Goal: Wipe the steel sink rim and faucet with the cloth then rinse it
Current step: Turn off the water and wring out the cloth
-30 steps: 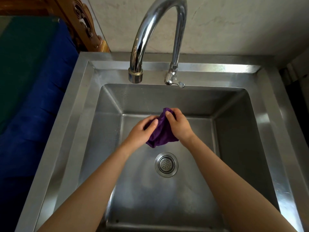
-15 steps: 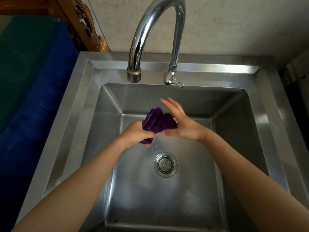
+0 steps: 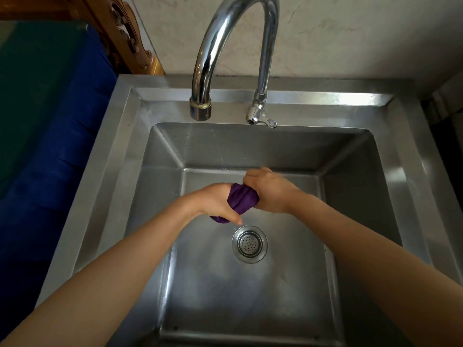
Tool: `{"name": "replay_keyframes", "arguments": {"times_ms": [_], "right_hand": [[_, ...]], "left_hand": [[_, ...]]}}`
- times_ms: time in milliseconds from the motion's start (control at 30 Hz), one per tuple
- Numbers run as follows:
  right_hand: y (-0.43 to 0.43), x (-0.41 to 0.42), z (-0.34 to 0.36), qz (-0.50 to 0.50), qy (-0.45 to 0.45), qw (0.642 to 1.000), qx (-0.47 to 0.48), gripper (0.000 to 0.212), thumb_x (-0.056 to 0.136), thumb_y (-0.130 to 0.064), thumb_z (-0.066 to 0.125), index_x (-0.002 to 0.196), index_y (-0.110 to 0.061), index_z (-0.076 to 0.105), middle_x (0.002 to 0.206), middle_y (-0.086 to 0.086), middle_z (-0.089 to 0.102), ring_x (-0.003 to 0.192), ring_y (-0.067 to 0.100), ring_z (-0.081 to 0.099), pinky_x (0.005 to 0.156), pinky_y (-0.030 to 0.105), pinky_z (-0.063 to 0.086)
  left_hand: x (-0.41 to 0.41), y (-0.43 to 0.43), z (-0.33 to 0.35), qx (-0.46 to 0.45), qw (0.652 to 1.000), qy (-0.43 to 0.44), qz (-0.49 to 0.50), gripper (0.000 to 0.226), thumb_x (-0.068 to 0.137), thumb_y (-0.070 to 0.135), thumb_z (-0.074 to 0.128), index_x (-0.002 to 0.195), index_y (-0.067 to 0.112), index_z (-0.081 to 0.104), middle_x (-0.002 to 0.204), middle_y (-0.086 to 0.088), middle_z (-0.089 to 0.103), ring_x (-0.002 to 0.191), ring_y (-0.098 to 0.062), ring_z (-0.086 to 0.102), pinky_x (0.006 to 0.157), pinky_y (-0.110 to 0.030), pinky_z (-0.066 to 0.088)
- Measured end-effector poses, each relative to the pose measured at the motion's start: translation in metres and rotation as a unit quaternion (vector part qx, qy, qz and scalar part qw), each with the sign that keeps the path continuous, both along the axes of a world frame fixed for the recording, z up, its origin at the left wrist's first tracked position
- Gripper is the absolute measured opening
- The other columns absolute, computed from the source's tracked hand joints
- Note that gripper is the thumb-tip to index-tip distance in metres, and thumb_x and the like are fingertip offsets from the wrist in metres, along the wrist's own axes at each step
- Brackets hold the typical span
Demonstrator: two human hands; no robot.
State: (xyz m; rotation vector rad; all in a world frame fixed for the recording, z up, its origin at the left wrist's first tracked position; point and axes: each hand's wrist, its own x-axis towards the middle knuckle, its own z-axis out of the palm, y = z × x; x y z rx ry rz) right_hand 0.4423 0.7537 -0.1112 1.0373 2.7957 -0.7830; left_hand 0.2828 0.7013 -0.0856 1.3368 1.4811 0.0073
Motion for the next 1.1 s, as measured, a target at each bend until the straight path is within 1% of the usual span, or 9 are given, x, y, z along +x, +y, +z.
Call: {"name": "replay_keyframes", "arguments": {"times_ms": [100, 167, 300, 433, 700, 833, 900, 1000, 1100], "right_hand": [[0.000, -0.001, 0.001, -0.059, -0.002, 0.992, -0.108, 0.018, 0.079, -0.001, 0.055, 0.094, -0.011, 0.052, 0.086, 0.007, 0.062, 0.078, 0.025, 0.060, 0.062, 0.029, 0.043], [0.000, -0.002, 0.000, -0.068, -0.002, 0.989, -0.135, 0.020, 0.081, 0.001, 0.052, 0.096, -0.012, 0.049, 0.078, 0.007, 0.061, 0.070, 0.024, 0.058, 0.059, 0.029, 0.043], [0.001, -0.003, 0.000, -0.036, -0.014, 0.991, -0.127, 0.026, 0.085, -0.020, 0.063, 0.107, -0.011, 0.052, 0.092, 0.009, 0.064, 0.087, 0.027, 0.060, 0.068, 0.029, 0.040], [0.004, -0.004, 0.008, -0.020, -0.054, 0.997, -0.042, 0.031, 0.083, -0.041, 0.063, 0.097, -0.013, 0.058, 0.094, 0.010, 0.068, 0.088, 0.028, 0.061, 0.067, 0.029, 0.040], [0.001, -0.008, 0.011, -0.033, -0.084, 0.996, -0.020, 0.032, 0.087, -0.030, 0.051, 0.060, -0.020, 0.037, 0.084, 0.012, 0.066, 0.070, 0.026, 0.050, 0.063, 0.029, 0.037], [0.000, -0.007, 0.003, -0.053, -0.062, 0.997, -0.004, 0.021, 0.086, -0.028, 0.052, 0.071, -0.016, 0.044, 0.083, 0.011, 0.065, 0.075, 0.029, 0.057, 0.062, 0.029, 0.035], [0.004, -0.004, -0.002, -0.055, -0.057, 0.996, -0.050, 0.023, 0.083, -0.036, 0.060, 0.086, -0.016, 0.051, 0.086, 0.007, 0.066, 0.075, 0.024, 0.055, 0.064, 0.029, 0.038], [0.007, 0.006, -0.001, -0.075, -0.021, 0.969, -0.234, 0.045, 0.072, -0.038, 0.075, 0.106, -0.023, 0.049, 0.090, -0.007, 0.059, 0.080, 0.012, 0.054, 0.071, 0.025, 0.042], [-0.001, 0.010, 0.006, -0.147, 0.118, 0.907, -0.377, 0.039, 0.077, -0.032, 0.073, 0.110, -0.024, 0.054, 0.095, -0.009, 0.059, 0.083, 0.007, 0.057, 0.075, 0.019, 0.047]], "left_hand": [[-0.003, 0.002, -0.003, 0.045, 0.997, 0.064, -0.009, 0.034, 0.065, 0.009, 0.073, 0.090, 0.017, 0.051, 0.078, 0.005, 0.055, 0.074, -0.016, 0.056, 0.062, -0.024, 0.045], [-0.005, 0.002, -0.004, 0.054, 0.996, 0.068, -0.001, 0.019, 0.068, 0.006, 0.068, 0.078, 0.013, 0.053, 0.070, 0.001, 0.056, 0.064, -0.016, 0.058, 0.052, -0.019, 0.044], [-0.007, 0.003, -0.008, 0.079, 0.994, 0.080, -0.009, 0.027, 0.071, 0.008, 0.066, 0.058, 0.020, 0.044, 0.057, 0.004, 0.049, 0.058, -0.015, 0.051, 0.050, -0.020, 0.038], [-0.006, 0.004, -0.011, 0.072, 0.997, 0.041, 0.005, 0.013, 0.071, 0.014, 0.072, 0.071, 0.013, 0.058, 0.066, -0.001, 0.060, 0.062, -0.016, 0.060, 0.058, -0.024, 0.048], [-0.004, 0.000, -0.015, 0.130, 0.990, 0.032, 0.037, 0.019, 0.074, 0.012, 0.067, 0.061, 0.013, 0.052, 0.053, 0.004, 0.055, 0.043, -0.004, 0.052, 0.045, -0.015, 0.040], [-0.002, 0.000, -0.016, 0.133, 0.989, 0.027, 0.054, 0.014, 0.073, 0.010, 0.067, 0.067, 0.010, 0.055, 0.059, 0.002, 0.056, 0.052, -0.010, 0.057, 0.050, -0.019, 0.044], [-0.005, -0.001, -0.016, 0.092, 0.993, 0.004, 0.070, 0.018, 0.070, 0.015, 0.075, 0.082, 0.013, 0.061, 0.073, 0.002, 0.061, 0.068, -0.014, 0.062, 0.061, -0.021, 0.048], [-0.020, -0.007, -0.019, -0.027, 0.984, -0.111, 0.134, 0.040, 0.072, 0.026, 0.078, 0.106, 0.018, 0.059, 0.092, 0.004, 0.066, 0.084, -0.010, 0.063, 0.074, -0.020, 0.051], [-0.023, -0.020, -0.025, -0.100, 0.924, -0.267, 0.255, 0.053, 0.080, 0.050, 0.059, 0.119, 0.015, 0.055, 0.104, -0.005, 0.066, 0.090, -0.015, 0.064, 0.075, -0.029, 0.054]]}}
